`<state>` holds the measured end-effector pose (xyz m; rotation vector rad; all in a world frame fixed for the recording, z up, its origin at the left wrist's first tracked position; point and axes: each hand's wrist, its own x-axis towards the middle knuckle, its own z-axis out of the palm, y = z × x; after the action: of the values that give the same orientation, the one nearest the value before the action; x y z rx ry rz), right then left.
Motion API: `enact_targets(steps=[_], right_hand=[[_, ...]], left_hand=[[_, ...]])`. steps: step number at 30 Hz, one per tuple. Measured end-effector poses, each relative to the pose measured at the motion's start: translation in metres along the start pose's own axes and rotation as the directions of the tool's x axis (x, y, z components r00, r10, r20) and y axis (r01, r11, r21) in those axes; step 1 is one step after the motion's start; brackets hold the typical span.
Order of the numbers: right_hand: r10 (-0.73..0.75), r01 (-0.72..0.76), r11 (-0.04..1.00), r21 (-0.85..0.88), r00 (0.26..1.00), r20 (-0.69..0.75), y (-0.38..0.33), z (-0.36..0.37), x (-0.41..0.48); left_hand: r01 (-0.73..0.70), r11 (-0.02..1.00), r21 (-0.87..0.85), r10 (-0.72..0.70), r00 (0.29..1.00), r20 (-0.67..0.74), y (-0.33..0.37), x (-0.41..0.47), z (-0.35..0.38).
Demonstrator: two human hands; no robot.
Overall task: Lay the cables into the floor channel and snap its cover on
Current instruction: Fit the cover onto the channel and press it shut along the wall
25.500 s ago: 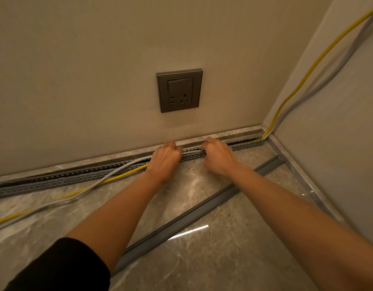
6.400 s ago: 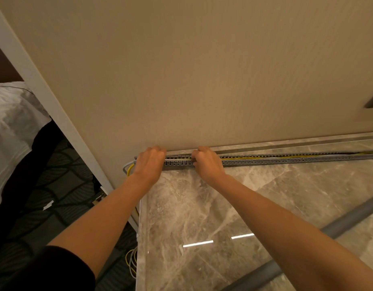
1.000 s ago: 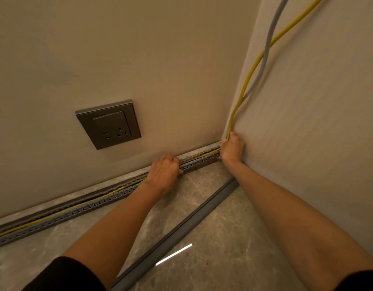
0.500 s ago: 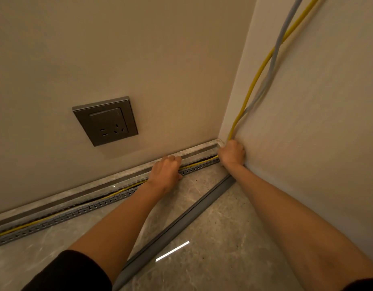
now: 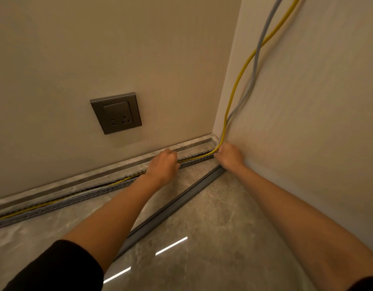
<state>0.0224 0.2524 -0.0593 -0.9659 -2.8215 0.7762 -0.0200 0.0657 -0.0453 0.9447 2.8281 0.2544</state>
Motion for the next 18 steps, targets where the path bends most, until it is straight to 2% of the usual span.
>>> enact_targets(steps=[1, 3, 5, 6, 9, 12, 18], right_hand=[[-0.103, 0.105, 0.994, -0.012, 0.992, 0.069, 0.0, 0.001, -0.006], [-0.233, 0.244, 0.97, -0.008, 0.933, 0.273, -0.002, 0.004, -0.018], [-0.269, 0.313, 0.95, -0.018, 0.844, 0.463, -0.004, 0.009, -0.026], [-0.267, 0.34, 0.939, -0.049, 0.813, 0.517, -0.005, 0.011, -0.03], [-0.294, 0.446, 0.872, -0.204, 0.808, 0.51, -0.007, 0.016, -0.035], [-0.36, 0.549, 0.755, -0.358, 0.804, 0.473, -0.012, 0.016, -0.044], [-0.491, 0.65, 0.64, -0.411, 0.756, 0.433, -0.024, 0.001, -0.045]], left_hand=[[0.008, 1.0, 0.002, -0.008, 0.998, 0.059, 0.001, -0.005, -0.002], [0.01, 0.999, 0.052, -0.024, 0.959, 0.282, 0.001, -0.015, -0.003], [0.006, 0.994, 0.112, -0.057, 0.885, 0.463, 0.001, -0.027, 0.001], [0.008, 0.993, 0.117, -0.066, 0.862, 0.503, 0.0, -0.033, 0.005], [0.041, 0.996, 0.078, -0.075, 0.861, 0.502, -0.001, -0.048, 0.012], [0.05, 0.997, 0.062, -0.074, 0.874, 0.48, -0.004, -0.057, 0.012], [0.004, 1.0, 0.018, -0.012, 0.902, 0.431, -0.011, -0.062, -0.004]])
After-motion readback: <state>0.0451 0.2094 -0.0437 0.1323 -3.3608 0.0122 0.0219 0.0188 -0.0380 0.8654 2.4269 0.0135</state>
